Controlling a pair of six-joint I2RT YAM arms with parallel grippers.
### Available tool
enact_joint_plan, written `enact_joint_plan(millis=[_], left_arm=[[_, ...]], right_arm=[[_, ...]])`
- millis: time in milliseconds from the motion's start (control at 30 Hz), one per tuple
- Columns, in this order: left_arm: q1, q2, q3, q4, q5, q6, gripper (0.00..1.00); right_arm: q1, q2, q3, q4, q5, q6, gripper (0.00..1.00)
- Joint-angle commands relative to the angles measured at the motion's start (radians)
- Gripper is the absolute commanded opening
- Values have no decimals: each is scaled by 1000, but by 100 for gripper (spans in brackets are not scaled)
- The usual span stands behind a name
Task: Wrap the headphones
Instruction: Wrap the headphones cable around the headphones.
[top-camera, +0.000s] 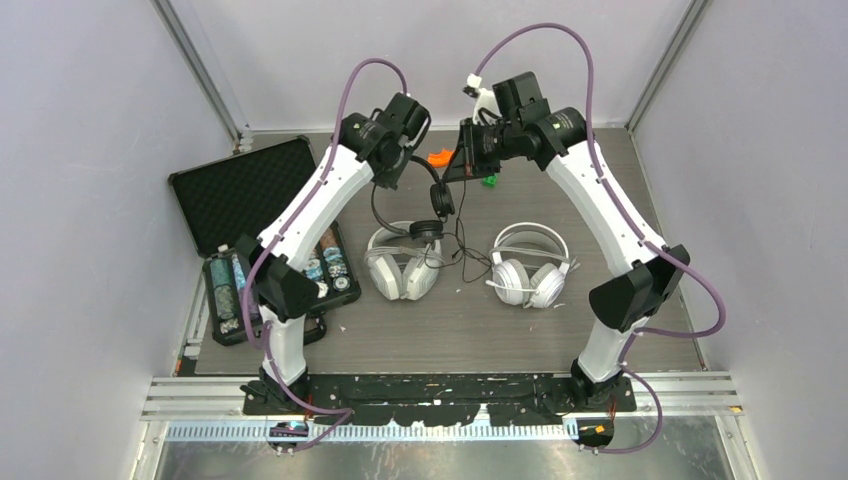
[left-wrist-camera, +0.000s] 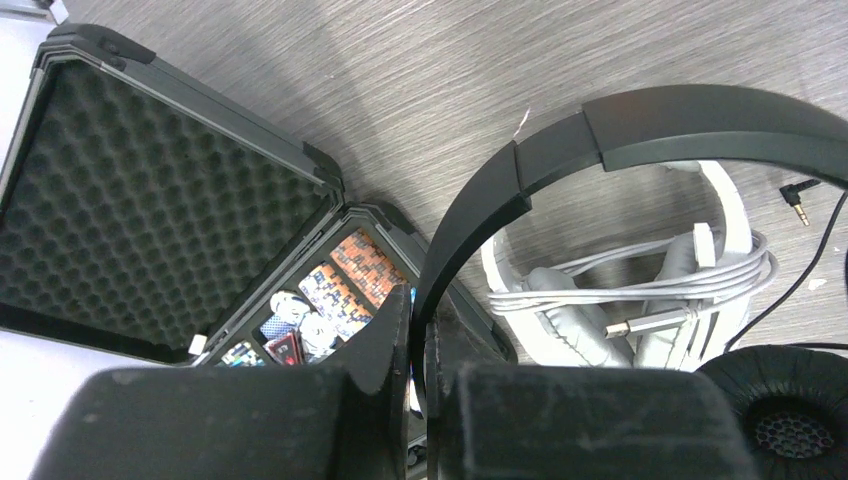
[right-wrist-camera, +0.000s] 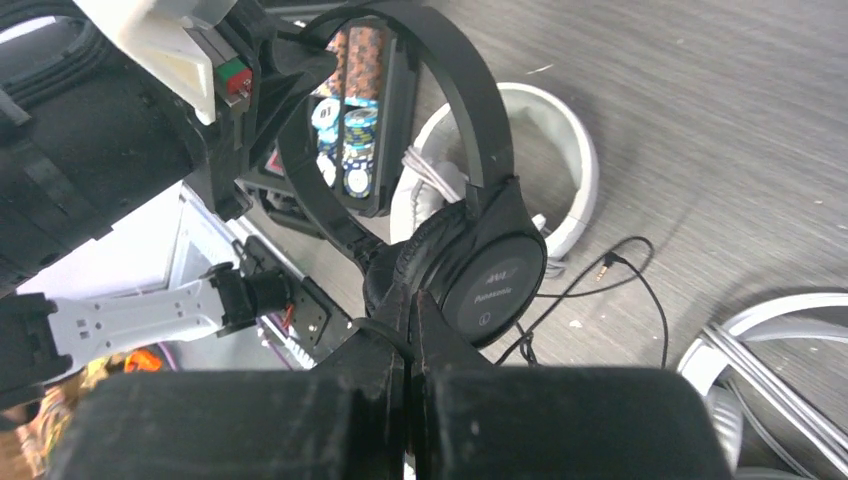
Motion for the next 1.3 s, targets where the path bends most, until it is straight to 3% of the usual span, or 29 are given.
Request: enact_joint_plan(millis=[0, 167, 400, 600, 800, 900, 1267], left_arm=[[17, 4, 45, 18, -51, -11, 0], [17, 4, 44, 20, -42, 3, 0], [26, -1, 32, 40, 4, -21, 0], [41, -60, -35, 124, 68, -45, 0], [53, -60, -31, 144, 77, -79, 0], [74, -70, -36, 179, 104, -123, 0], [121, -97, 30, 330, 92, -286, 0]], right_arm=[[7, -1, 114, -81, 112, -23, 0], [3, 39, 188, -115, 103, -18, 0], [5, 55, 182, -50, -135, 54, 0], [3, -5, 77, 54, -55, 67, 0], [38, -79, -104, 396, -133, 251, 0], [43, -116, -211, 564, -226, 329, 6], [44, -178, -339, 631, -219, 115, 23]])
